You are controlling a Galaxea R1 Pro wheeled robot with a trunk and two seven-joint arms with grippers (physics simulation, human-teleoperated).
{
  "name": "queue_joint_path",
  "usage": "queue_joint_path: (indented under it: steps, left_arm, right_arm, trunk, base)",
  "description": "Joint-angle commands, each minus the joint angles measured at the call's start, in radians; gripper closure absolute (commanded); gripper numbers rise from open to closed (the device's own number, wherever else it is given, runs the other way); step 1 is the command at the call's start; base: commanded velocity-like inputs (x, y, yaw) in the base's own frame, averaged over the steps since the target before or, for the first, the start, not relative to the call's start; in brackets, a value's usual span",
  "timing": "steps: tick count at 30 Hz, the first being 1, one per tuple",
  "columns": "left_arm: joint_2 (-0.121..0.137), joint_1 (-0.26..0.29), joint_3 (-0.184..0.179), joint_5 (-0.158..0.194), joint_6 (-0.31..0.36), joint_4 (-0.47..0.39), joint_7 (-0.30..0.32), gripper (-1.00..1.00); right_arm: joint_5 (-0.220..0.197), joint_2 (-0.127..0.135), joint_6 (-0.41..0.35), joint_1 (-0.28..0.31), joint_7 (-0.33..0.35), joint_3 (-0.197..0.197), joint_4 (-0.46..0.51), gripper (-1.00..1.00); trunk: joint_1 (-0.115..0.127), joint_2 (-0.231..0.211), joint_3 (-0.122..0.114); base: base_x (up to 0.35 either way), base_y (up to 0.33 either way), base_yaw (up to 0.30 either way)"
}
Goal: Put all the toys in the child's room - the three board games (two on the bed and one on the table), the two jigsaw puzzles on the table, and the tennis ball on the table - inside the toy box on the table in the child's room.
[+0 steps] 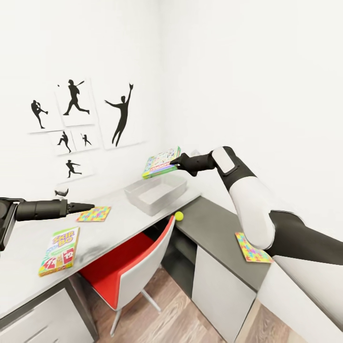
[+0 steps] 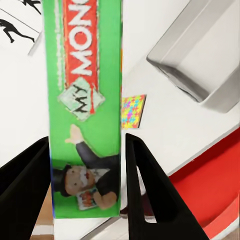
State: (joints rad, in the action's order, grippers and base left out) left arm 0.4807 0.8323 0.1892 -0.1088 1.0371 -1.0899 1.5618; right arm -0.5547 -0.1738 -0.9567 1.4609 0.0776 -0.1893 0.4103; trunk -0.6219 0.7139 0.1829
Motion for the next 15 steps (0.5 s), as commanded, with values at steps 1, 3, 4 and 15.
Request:
queue_joint_path:
  steps: [1,3,4,15]
  left_arm:
    - [0.000,0.001,0.001,-0.010,0.010,-0.001,0.009,-1.00]
    - [-0.001,0.001,0.001,-0.010,0.010,-0.001,0.009,-1.00]
    - [-0.002,0.001,0.001,-0.010,0.010,-0.001,0.009,-1.00]
    - [-0.002,0.002,0.001,-0.010,0.010,-0.001,0.009,-1.00]
  right_arm:
    - [0.004,-0.001,-0.005,0.001,0.007,-0.009,0.001,1.00]
    - [0.005,-0.001,-0.005,0.000,0.007,-0.009,0.001,1.00]
    - [0.005,-0.001,-0.005,0.000,0.007,-0.010,0.001,1.00]
    - [0.007,-0.001,-0.005,-0.004,0.007,-0.010,0.001,1.00]
  trunk:
    - [-0.001,0.001,0.002]
    - [-0.001,0.001,0.002]
    - [-0.001,0.001,0.002]
    - [-0.001,0.001,0.002]
  base:
    - [0.225,-0.229,0.112]
    - [0.222,-0.235,0.059]
    - [0.215,-0.241,0.029]
    - [0.125,-0.201,0.008]
